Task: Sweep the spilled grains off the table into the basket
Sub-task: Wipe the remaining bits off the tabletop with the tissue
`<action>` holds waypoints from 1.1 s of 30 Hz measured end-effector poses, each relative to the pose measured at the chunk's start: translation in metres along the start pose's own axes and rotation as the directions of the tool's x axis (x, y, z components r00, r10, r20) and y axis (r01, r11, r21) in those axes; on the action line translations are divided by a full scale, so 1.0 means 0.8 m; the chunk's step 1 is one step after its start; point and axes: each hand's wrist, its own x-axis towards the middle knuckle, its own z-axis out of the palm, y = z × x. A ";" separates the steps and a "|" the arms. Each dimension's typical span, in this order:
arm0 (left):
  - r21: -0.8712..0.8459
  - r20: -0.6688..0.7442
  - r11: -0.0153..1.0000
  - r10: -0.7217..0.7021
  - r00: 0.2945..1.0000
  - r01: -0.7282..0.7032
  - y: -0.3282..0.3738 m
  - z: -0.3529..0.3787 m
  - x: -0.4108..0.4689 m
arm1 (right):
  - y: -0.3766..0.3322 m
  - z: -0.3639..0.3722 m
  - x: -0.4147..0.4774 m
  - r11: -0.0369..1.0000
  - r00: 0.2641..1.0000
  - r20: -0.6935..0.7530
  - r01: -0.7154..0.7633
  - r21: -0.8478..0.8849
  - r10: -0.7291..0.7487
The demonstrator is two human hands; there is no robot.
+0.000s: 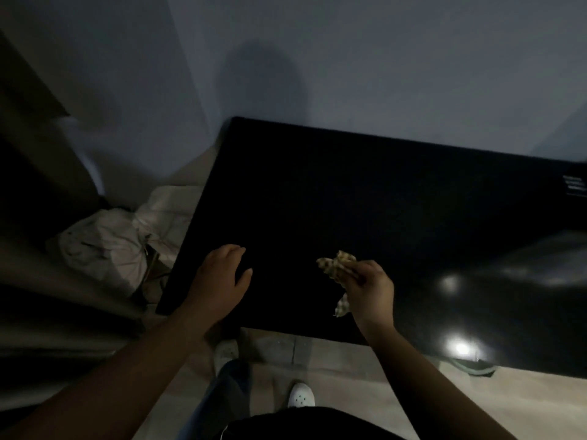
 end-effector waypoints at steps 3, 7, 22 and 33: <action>-0.033 0.010 0.999 0.011 1.000 -0.011 -0.015 -0.019 0.026 | -0.019 0.013 0.028 0.999 0.999 0.000 -0.043 -0.007 0.043; -0.135 0.151 0.990 0.065 0.986 -0.045 -0.043 -0.045 0.080 | -0.044 0.035 0.068 0.994 0.994 -0.002 -0.110 -0.023 0.110; -0.140 0.202 0.983 0.144 0.969 -0.117 -0.086 -0.048 0.246 | -0.043 0.078 0.220 0.986 0.984 -0.147 -0.119 -0.113 0.102; -0.072 0.091 0.995 0.072 0.993 -0.065 -0.063 -0.009 0.350 | -0.020 0.097 0.442 0.989 0.992 -0.123 0.018 -0.148 -0.036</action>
